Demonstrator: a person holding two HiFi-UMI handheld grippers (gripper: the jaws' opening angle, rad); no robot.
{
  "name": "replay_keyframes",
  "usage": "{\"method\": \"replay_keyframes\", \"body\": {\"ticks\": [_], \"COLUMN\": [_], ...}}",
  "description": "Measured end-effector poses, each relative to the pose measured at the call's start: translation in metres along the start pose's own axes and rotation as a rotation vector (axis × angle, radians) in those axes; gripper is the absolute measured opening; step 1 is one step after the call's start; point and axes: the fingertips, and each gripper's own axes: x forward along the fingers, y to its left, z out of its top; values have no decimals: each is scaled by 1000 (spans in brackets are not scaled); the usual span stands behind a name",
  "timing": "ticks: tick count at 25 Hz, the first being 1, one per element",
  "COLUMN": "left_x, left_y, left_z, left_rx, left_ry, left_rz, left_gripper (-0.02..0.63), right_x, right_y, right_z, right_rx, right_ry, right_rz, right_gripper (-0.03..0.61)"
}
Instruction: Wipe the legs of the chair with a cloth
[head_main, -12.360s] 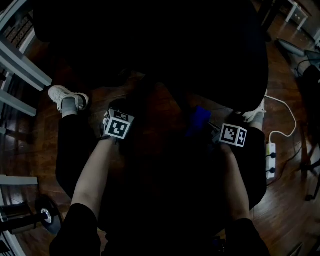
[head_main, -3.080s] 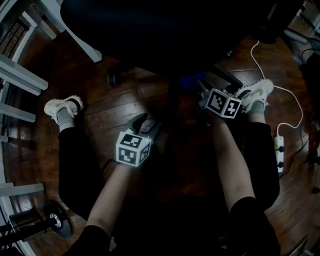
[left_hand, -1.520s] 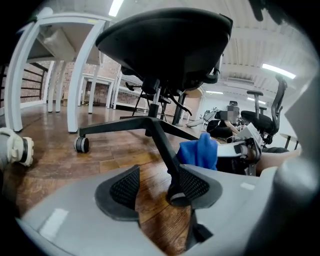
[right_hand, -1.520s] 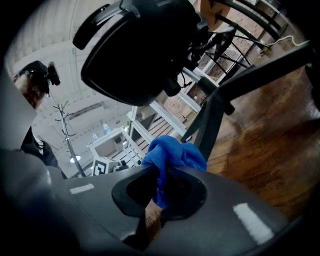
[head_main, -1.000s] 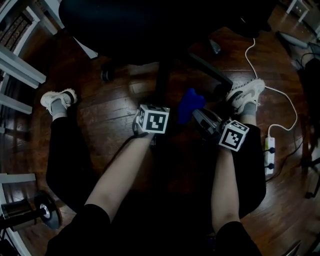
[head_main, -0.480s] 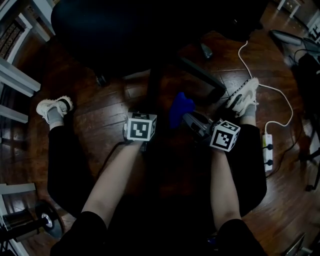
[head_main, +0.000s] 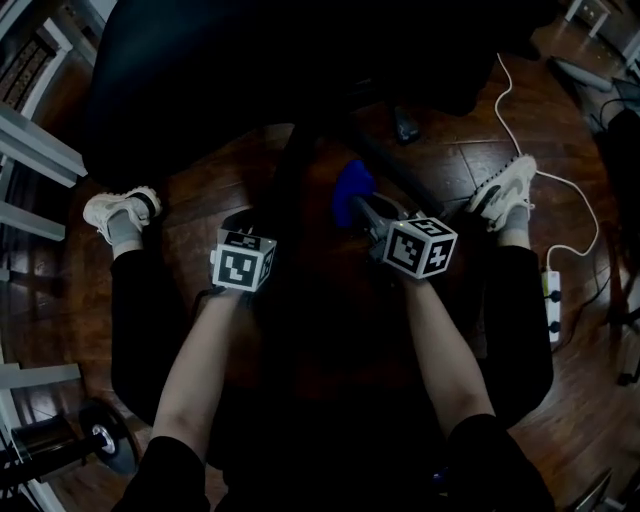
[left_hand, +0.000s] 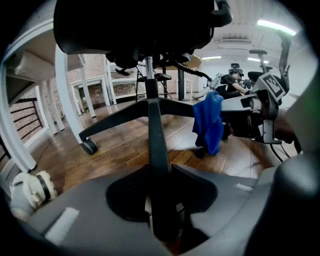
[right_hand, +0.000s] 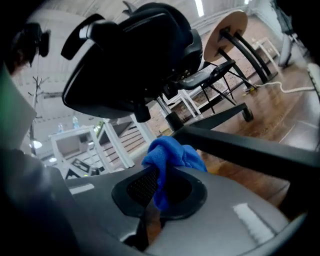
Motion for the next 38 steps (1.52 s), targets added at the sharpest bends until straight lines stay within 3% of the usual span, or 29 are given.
{"method": "replay_keyframes", "body": {"ticks": [3, 7, 12, 16, 23, 27, 29, 32, 38], "left_x": [-8, -18, -21, -25, -36, -59, -64, -61, -56], "left_y": [26, 54, 66, 68, 64, 48, 23, -18, -64], "left_z": [-13, -26, -31, -29, -21, 9, 23, 35, 25], "left_rx": [-38, -5, 1, 8, 71, 153, 142, 82, 11], "left_ry": [20, 22, 9, -12, -31, -174, -247, -303, -307], "left_rz": [65, 106, 81, 100, 215, 334, 308, 194, 48], "left_gripper": [133, 138, 140, 141, 152, 152, 152, 152, 152], "right_x": [42, 79, 72, 34, -25, -58, -75, -97, -136], "right_y": [-11, -16, -22, -36, -45, -47, -50, -55, -65], "right_z": [5, 3, -4, -15, -30, -36, -41, -44, -35], "right_rx": [-23, 39, 38, 65, 74, 78, 77, 68, 36], "right_ry": [1, -28, -56, -66, -54, -44, -34, -29, -55], "right_rz": [-141, -309, -467, -540, -572, -604, -625, -643, -659], "right_gripper": [32, 32, 32, 32, 32, 32, 32, 32, 32]}}
